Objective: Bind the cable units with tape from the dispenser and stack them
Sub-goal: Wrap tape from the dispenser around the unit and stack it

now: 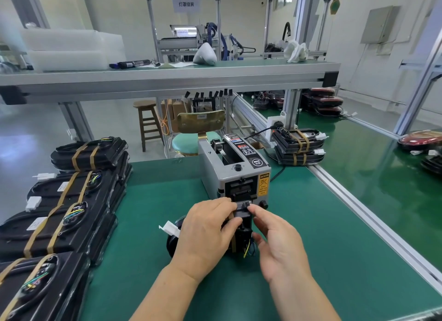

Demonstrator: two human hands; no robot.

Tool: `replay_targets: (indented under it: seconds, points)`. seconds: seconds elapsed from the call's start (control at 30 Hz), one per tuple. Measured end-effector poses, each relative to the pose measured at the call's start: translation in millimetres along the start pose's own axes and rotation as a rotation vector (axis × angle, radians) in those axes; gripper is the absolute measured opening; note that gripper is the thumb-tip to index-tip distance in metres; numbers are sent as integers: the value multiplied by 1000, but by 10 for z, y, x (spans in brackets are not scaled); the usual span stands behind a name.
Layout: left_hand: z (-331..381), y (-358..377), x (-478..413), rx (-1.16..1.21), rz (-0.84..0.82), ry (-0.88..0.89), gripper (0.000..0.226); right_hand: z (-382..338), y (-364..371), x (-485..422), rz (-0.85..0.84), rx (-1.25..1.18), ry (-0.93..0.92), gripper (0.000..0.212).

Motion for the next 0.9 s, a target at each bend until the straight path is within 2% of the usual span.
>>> replay_targets:
  seconds: [0.47,0.6,0.73,0.9]
  points:
    - [34,-39,-25,23,-50,-30,26,52,24,-17,6,14,-13,19]
    - [40,-45,-21,25,-65,-45,19,64,31,-8,10,27,-26,22]
    - [44,-50,-5,36,-58,-41,29,67,24,-3,19,27,-31,23]
    - [55,-60,-4,54,-42,-29,27,82,28,9,23,46,-45,21]
Point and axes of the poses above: each hand's wrist, its own x-axis away from the middle knuckle, its own y-axis out of the palm, z = x × y, the point moved 1 cm from there along -x, towards the middle knuckle, and after that the axes turned 10 degrees about y, right-handed, at the moved point
